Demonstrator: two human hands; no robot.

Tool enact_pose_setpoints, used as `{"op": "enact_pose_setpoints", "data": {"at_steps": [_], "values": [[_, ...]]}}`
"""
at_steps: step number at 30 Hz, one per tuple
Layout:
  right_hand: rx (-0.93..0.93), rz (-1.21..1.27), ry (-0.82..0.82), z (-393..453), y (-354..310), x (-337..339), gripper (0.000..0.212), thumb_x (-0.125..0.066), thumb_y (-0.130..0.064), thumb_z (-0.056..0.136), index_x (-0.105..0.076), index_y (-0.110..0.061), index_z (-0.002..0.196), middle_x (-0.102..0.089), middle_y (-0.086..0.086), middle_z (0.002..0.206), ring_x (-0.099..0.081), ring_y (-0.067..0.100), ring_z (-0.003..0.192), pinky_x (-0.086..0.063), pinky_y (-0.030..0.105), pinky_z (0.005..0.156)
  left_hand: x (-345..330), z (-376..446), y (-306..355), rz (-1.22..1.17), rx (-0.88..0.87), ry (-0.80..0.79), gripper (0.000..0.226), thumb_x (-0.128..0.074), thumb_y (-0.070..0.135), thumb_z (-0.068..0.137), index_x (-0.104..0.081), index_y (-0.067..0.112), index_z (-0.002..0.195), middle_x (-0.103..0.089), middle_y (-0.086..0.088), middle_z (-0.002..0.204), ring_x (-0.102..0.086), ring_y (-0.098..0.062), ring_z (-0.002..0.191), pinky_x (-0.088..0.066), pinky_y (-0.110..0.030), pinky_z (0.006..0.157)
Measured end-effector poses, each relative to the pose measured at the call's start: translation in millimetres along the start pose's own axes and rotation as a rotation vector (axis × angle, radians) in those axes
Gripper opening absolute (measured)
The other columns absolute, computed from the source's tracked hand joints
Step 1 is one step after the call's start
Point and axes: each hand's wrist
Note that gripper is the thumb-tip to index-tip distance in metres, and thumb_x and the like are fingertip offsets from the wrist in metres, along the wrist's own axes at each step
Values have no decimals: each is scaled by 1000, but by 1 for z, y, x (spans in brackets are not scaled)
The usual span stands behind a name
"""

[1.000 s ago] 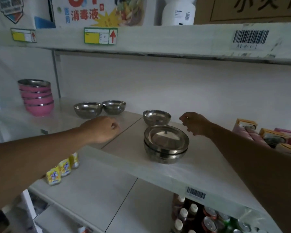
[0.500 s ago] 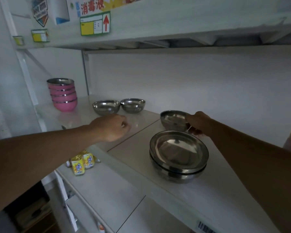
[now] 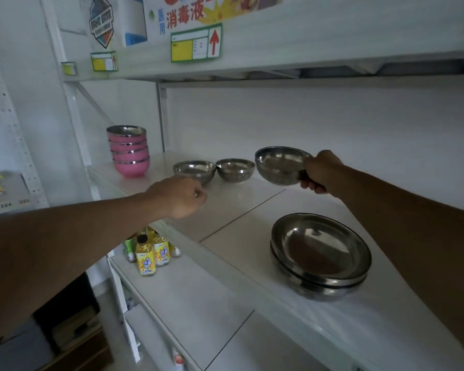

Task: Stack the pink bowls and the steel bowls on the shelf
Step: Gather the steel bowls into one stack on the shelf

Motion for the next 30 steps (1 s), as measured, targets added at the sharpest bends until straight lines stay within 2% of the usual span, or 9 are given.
{"op": "enact_pose_setpoints", "data": {"at_steps": [3,5,6,11,15,20,24,28,30], "values": [[27,24,-22,-20,-28,-19,26,-48,-8,100,-69,5,107,-74,14,61,-55,12,31,-43,22,39,15,-1,-16,-8,-15,-8,36,-42,50,107,-69,30,95,-71,-1,106,-67,-26,100,-58,-41,92],[31,22,-33,-34,-44,-35,27,-47,-7,98,-69,6,106,-74,16,62,-54,13,31,-42,22,38,25,-1,-30,-41,-32,-15,40,-41,49,107,-74,27,111,-73,-2,116,-69,-28,105,-58,-46,98],[32,18,-34,-40,-51,-43,27,-46,-7,98,-69,6,104,-74,16,61,-54,13,31,-41,21,37,28,-1,-38,-57,-44,-12,42,-41,49,107,-75,25,113,-74,-3,115,-70,-28,105,-59,-46,97],[-37,18,13,-71,-74,-84,29,-45,-8,97,-71,6,94,-72,13,54,-54,14,33,-42,21,38,26,-1,-100,-94,-126,2,40,-41,50,108,-68,26,89,-72,0,92,-68,-19,83,-51,-32,67],[-139,29,10,-92,-81,-120,30,-46,-8,99,-72,6,97,-71,15,58,-53,16,37,-39,20,37,16,1,-146,-84,-186,4,42,-44,54,106,-61,29,78,-66,9,86,-65,-19,84,-44,-30,67],[-192,1,26,-110,-87,-152,35,-48,-16,101,-74,6,94,-72,14,59,-51,15,33,-39,20,37,7,9,-185,-87,-220,15,40,-43,52,105,-59,27,78,-66,5,85,-61,-14,78,-38,-30,61],[-204,9,55,-108,-87,-163,41,-49,-24,103,-74,6,91,-72,13,57,-52,16,32,-41,21,38,9,25,-194,-219,-226,4,42,-40,51,106,-59,24,79,-67,-2,80,-63,-19,71,-41,-31,62],[-229,-24,22,-101,-83,-162,39,-49,-17,99,-78,6,87,-72,15,59,-52,18,36,-40,21,41,0,44,-192,-258,-192,-22,51,-35,51,106,-60,16,79,-63,-7,79,-64,-25,74,-43,-34,66],[-242,-37,12,-95,-81,-159,38,-48,-14,97,-78,5,81,-70,15,57,-51,18,36,-39,21,41,-4,57,-190,-239,-147,-37,58,-34,53,111,-64,13,82,-62,-7,75,-64,-22,71,-46,-33,66]]}}
Point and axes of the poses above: each hand's wrist, its own z-axis towards the middle knuckle, its own x-axis out of the back of the hand, y = z × x
